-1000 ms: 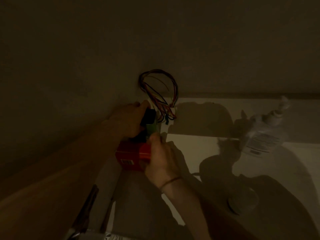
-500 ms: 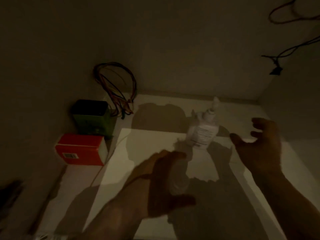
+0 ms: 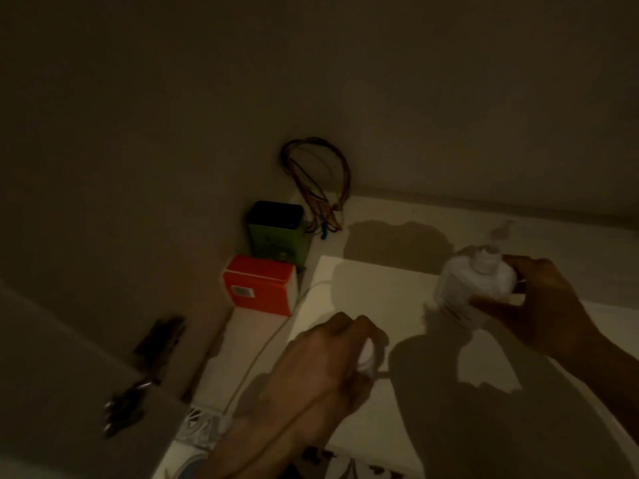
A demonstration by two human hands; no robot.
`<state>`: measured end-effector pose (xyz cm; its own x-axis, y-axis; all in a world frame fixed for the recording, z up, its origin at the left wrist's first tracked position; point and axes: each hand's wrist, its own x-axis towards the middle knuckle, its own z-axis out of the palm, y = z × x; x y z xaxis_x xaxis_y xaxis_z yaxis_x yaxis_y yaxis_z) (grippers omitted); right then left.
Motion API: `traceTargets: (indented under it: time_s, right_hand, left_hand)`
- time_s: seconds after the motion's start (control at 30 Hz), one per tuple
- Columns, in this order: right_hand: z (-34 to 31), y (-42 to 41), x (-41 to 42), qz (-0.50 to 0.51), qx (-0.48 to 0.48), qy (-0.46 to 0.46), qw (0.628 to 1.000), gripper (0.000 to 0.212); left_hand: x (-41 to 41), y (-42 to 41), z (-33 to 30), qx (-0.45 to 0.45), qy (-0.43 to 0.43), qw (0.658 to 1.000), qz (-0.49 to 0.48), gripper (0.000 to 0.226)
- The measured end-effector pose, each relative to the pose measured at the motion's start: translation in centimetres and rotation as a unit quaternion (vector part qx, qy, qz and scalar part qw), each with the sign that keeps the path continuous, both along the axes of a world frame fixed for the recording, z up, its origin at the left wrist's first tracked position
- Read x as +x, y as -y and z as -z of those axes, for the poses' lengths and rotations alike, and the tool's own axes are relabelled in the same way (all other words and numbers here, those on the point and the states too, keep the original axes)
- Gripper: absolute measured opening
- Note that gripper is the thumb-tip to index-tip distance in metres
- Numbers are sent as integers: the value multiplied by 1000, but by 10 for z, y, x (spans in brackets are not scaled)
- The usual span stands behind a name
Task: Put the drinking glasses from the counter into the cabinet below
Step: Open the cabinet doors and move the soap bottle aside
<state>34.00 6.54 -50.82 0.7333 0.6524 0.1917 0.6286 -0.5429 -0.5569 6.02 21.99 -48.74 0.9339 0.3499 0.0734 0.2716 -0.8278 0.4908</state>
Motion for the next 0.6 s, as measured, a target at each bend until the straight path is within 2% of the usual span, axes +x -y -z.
traceTargets:
  time_s: [0.1,0.2,0.27,0.33,0.4,0.5,0.6]
  right_hand:
    - [-16,-10,-45,-110,35,-50,992,56]
    - [-29,-36,-93,-226,44,-103,968,52]
    - [-27,-61,-121,-231,21,-156,960,53]
    - [-18,-87,-146,-225,0,-209,952,58]
    - [-11,-109,-167,-228,-17,-191,955,68]
    - [-10,-129,-188,-219,14,-197,956,68]
    - [-12,-143,-198,-203,4,-167,965,68]
  left_hand:
    - [-39,-24,3,13,-15,998,-60,48]
    - [-66,-41,13,-49,-15,991,-123,41]
    - [-76,-51,18,30,-74,985,-152,43]
    - [-79,-54,15,81,-97,977,-171,46]
    - [-79,-55,13,116,-113,970,-181,49]
    - [-83,-54,20,149,-193,945,-219,54]
    - [-86,-52,18,163,-184,948,-203,58]
